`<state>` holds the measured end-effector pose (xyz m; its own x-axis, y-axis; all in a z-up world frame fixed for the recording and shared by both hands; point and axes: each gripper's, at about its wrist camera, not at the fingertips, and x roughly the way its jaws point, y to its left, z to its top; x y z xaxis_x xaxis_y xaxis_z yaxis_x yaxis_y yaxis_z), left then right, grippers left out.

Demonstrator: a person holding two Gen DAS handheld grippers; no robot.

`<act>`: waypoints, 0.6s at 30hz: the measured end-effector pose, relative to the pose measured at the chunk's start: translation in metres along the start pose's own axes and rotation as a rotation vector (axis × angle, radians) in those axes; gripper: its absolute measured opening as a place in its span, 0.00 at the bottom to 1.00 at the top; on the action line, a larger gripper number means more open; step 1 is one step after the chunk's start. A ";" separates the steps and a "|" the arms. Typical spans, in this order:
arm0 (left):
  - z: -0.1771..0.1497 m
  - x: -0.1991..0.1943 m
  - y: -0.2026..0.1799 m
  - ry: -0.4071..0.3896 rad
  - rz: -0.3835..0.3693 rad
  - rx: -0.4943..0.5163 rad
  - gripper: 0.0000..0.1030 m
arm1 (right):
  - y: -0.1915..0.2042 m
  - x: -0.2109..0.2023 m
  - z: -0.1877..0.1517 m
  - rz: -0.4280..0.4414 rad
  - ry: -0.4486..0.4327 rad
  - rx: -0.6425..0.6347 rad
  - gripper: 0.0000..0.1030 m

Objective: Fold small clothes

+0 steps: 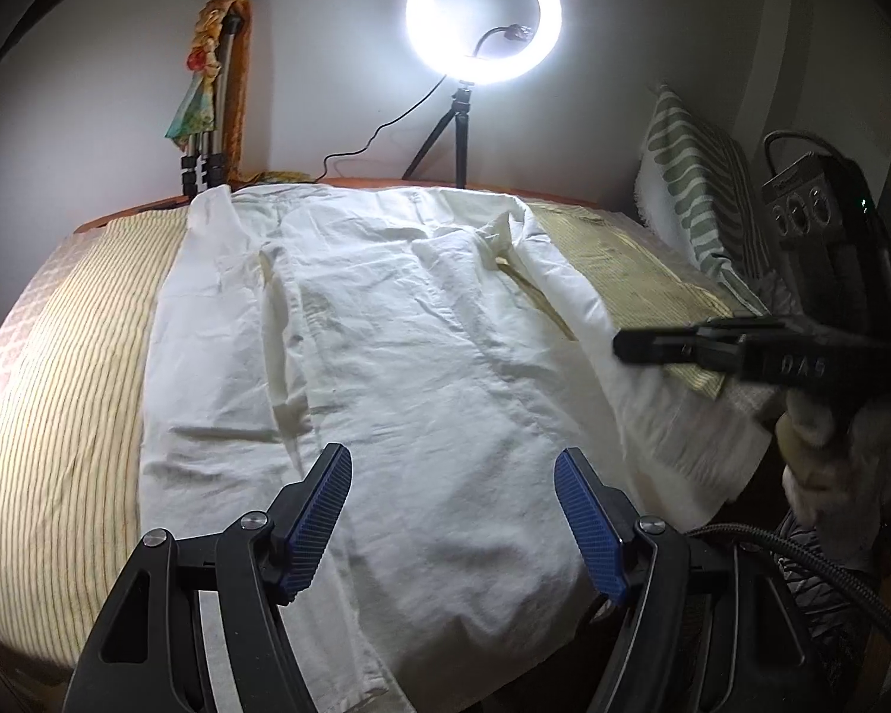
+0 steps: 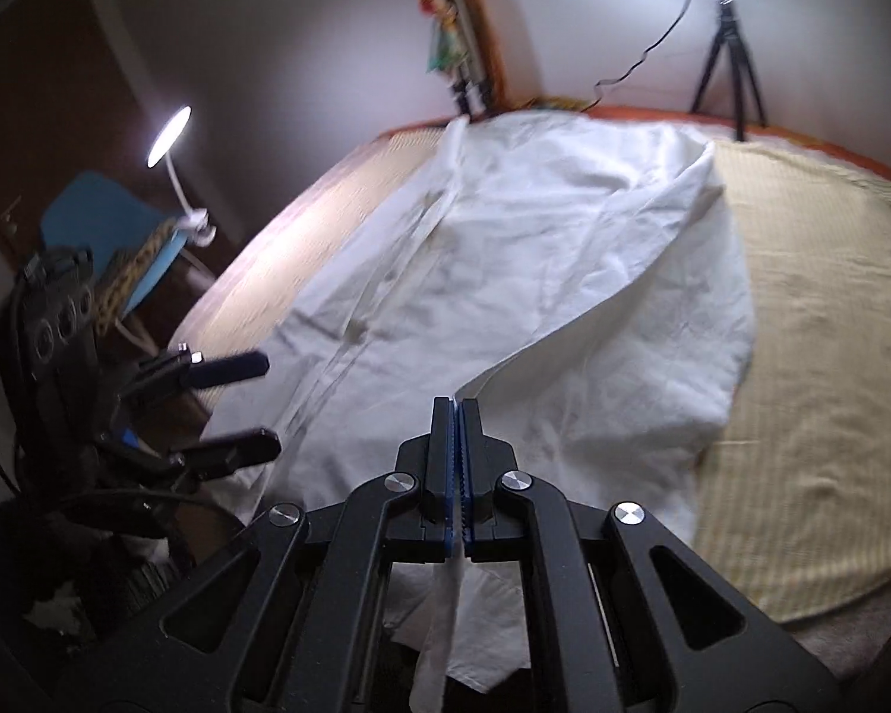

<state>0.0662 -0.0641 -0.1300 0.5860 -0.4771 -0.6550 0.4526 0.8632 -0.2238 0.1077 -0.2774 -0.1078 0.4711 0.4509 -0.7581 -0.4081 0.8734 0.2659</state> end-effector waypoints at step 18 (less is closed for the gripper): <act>-0.011 0.068 -0.046 0.116 -0.112 0.021 0.70 | -0.106 -0.018 0.086 -0.038 -0.048 0.193 0.43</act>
<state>0.0781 -0.1344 -0.1721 0.4501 -0.5468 -0.7060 0.5256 0.8014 -0.2856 0.2102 -0.3625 -0.0711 0.5223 0.4212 -0.7415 -0.2340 0.9069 0.3503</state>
